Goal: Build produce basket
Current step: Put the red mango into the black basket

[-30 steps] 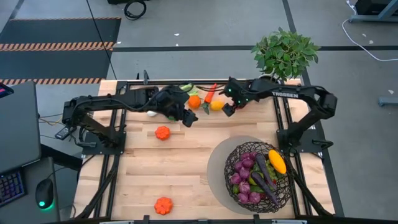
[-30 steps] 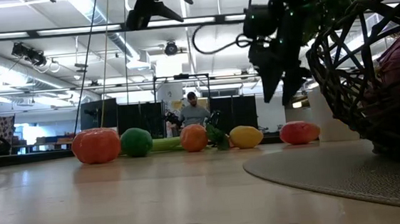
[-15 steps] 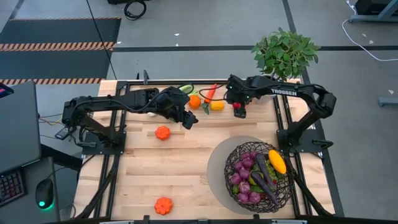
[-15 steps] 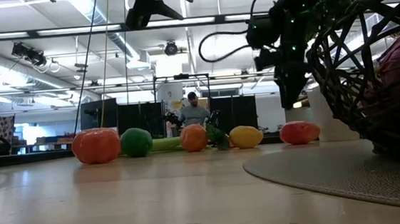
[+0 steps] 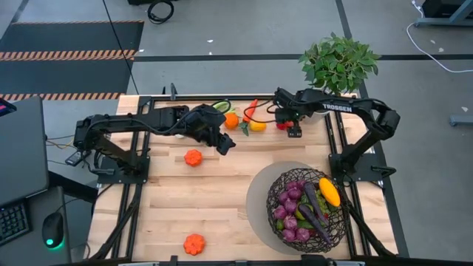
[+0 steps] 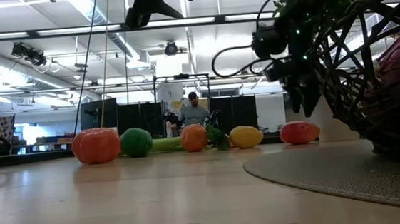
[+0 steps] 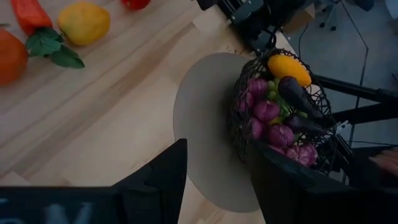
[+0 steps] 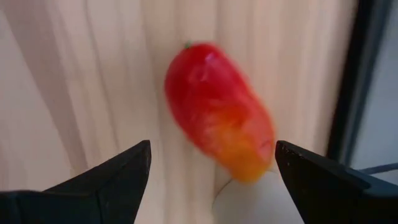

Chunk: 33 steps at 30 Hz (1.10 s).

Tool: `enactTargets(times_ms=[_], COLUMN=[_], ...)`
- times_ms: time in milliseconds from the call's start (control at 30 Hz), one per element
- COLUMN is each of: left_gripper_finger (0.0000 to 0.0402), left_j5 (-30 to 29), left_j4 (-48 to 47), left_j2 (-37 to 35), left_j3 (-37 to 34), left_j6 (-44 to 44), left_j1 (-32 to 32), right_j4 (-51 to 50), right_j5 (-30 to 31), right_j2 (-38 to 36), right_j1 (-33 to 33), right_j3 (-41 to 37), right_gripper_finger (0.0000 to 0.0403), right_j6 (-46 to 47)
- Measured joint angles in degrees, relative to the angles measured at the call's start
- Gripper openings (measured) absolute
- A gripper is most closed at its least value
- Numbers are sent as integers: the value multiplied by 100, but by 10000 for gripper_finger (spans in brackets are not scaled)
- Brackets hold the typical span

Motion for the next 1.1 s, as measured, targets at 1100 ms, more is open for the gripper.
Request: enactTargets(times_ms=[1100], left_gripper_finger=[172], left_j5=[6], left_j4=[2], left_j2=[0], left_j3=[0], left_j6=[-409], left_j1=[-330], right_j4=[1780], right_j5=[279], right_j2=[-7], right_j1=[-197], right_j3=[-1379], right_gripper_finger=[348], right_j6=[-109])
